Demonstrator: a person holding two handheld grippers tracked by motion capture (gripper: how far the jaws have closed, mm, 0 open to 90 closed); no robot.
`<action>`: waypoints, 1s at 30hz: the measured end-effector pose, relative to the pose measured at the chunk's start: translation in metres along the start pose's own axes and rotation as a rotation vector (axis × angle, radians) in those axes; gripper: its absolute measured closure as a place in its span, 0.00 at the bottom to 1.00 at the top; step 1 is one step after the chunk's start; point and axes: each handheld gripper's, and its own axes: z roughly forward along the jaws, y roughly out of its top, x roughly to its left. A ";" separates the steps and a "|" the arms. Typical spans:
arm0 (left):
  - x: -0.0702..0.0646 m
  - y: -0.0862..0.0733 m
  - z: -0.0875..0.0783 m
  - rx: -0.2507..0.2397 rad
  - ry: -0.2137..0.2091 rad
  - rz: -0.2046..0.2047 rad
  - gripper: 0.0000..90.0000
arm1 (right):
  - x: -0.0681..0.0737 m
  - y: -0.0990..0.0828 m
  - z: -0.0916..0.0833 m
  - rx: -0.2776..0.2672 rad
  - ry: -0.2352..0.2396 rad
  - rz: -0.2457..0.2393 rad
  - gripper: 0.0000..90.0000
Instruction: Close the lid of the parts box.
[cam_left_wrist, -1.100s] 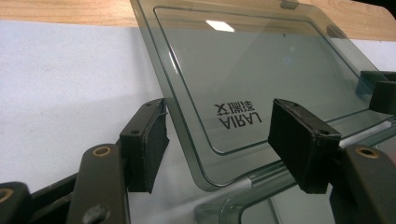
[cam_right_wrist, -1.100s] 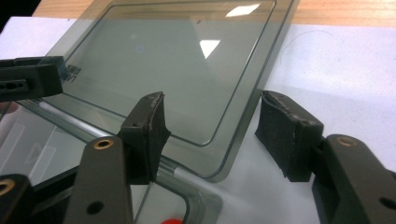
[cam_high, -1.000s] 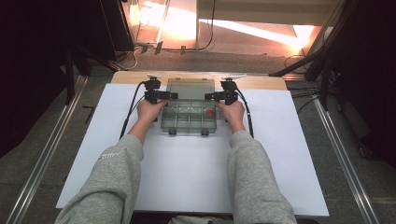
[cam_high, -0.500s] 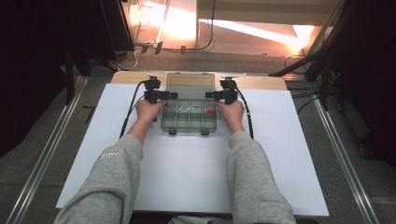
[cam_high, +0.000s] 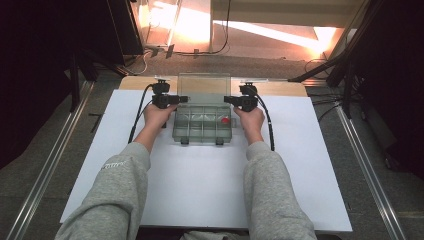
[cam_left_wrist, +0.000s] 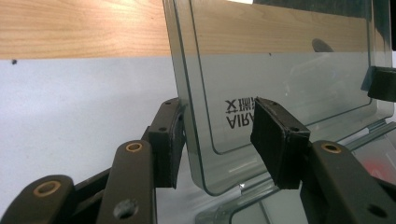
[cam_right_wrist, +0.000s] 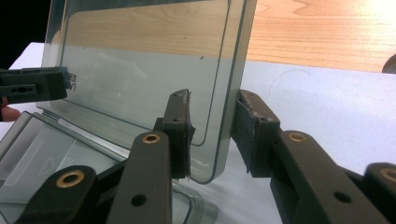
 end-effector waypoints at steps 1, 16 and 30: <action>0.000 0.001 0.000 -0.001 0.000 0.001 0.59 | 0.000 0.000 0.000 -0.001 -0.001 0.000 0.77; 0.002 0.003 -0.004 -0.011 -0.014 0.029 0.65 | 0.002 0.003 0.004 -0.001 0.024 0.003 0.65; -0.002 0.003 -0.009 -0.008 -0.007 0.086 0.66 | 0.003 0.008 0.002 -0.013 0.035 -0.038 0.61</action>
